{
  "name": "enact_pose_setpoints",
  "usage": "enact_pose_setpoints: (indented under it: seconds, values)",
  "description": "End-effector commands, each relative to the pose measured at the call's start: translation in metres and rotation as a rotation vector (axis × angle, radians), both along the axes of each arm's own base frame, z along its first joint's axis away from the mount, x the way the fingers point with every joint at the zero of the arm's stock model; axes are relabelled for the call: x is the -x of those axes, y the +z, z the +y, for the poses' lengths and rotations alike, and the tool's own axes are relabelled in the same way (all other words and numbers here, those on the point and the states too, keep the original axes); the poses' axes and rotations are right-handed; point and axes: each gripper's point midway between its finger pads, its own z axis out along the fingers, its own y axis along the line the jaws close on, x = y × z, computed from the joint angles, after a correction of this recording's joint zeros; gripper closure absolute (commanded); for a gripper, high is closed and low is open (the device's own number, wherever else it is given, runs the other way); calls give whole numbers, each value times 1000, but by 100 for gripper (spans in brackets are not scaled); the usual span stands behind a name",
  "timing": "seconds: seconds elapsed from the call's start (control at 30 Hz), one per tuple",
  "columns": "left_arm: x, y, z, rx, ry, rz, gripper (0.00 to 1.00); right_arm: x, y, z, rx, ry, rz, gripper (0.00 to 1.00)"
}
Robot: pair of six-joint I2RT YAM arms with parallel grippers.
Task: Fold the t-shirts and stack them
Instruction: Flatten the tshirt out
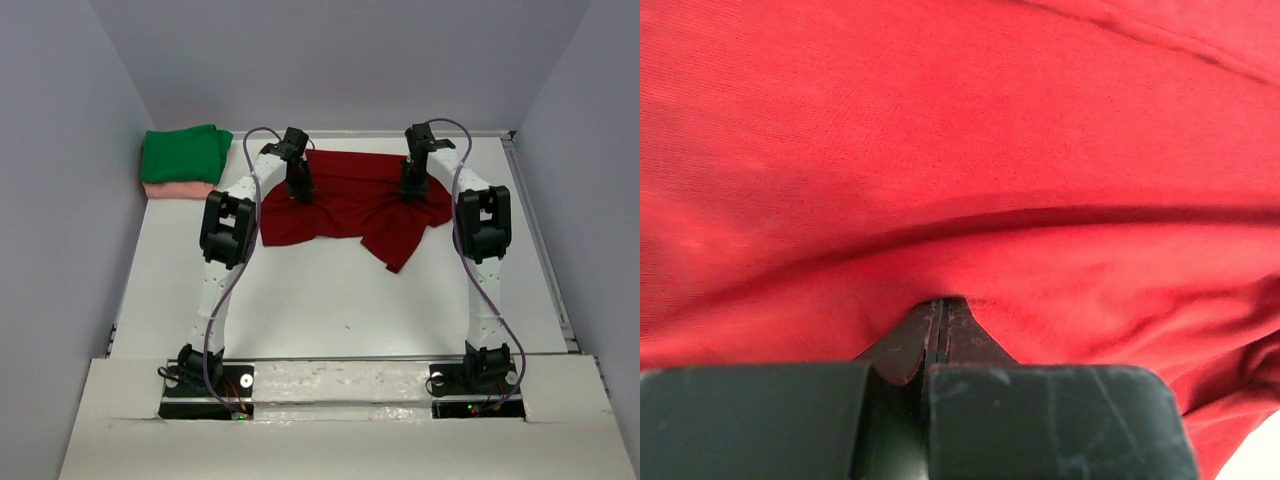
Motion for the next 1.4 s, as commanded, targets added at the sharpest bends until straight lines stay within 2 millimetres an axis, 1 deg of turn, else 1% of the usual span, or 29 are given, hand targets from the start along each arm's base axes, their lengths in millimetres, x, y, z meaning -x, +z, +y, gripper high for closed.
enact_pose_setpoints:
  seconds: [0.0,0.07,0.17,0.2,0.23,0.27,0.3,0.33,0.37,0.4,0.43,0.47,0.5,0.6,0.63,0.73,0.8,0.83,0.87,0.93,0.97,1.0,1.03,1.07,1.17,1.2,1.23,1.27,1.37]
  values:
    - [0,-14,21,-69,4,27,100,-3,-27,-31,119,15,43,100]
    - [-7,-6,23,-70,9,7,100,-10,-25,-36,127,24,29,100]
    - [-13,9,23,-72,-7,-37,100,-13,-15,-34,122,43,8,100]
    - [-16,23,23,-65,-10,-69,100,-14,-11,-33,113,47,-4,100]
    - [-17,29,25,-70,-10,-90,100,-14,-7,-32,109,56,-16,100]
    - [-17,32,25,-71,-9,-106,100,-15,7,-31,103,58,-52,100]
    - [-19,48,26,-65,-10,-144,100,-16,16,-31,99,56,-80,100]
    - [-19,52,25,-66,-17,-164,100,-21,27,-30,92,63,-125,100]
    - [-20,62,25,-65,-16,-188,100,-18,45,-28,80,71,-163,98]
    - [-21,69,24,-65,-17,-211,100,-19,55,-27,70,82,-190,94]
    - [-21,87,25,-65,-19,-251,100,-21,66,-26,68,90,-222,91]
    - [-21,93,24,-63,-19,-268,100,-20,74,-26,67,93,-237,88]
    - [-20,106,21,-61,-25,-298,99,-20,93,-27,67,91,-271,84]
    - [-18,125,16,-59,-40,-346,98,-15,117,-26,58,93,-304,75]
    - [-16,138,13,-59,-45,-371,98,-11,131,-27,55,88,-327,72]
    - [-9,158,7,-56,-58,-411,98,-1,146,-26,37,85,-345,67]
    - [-2,168,4,-54,-70,-419,98,16,152,-17,-4,92,-331,66]
    - [2,169,1,-55,-82,-418,97,33,151,-9,-30,98,-304,66]
    - [7,168,-1,-59,-93,-409,96,42,147,-9,-39,93,-292,66]
    - [19,164,-11,-59,-133,-392,96,62,140,13,-92,123,-273,66]
    - [20,165,-12,-51,-141,-391,96,70,134,13,-96,126,-260,66]
    - [30,158,-23,-41,-175,-372,93,91,122,19,-91,143,-229,62]
    - [38,154,-33,-13,-213,-356,91,100,117,22,-91,149,-221,59]
    - [47,145,-45,-3,-247,-339,84,116,109,27,-93,158,-203,54]
    - [64,127,-67,20,-300,-293,73,134,101,32,-104,170,-202,49]
    - [74,116,-78,30,-326,-277,70,140,99,31,-108,172,-201,49]
    - [81,112,-86,44,-345,-266,70,149,98,28,-105,170,-198,49]
    - [87,102,-90,50,-354,-251,70,152,98,25,-95,161,-201,49]
    - [107,89,-109,120,-389,-218,73,161,106,20,-94,152,-223,49]
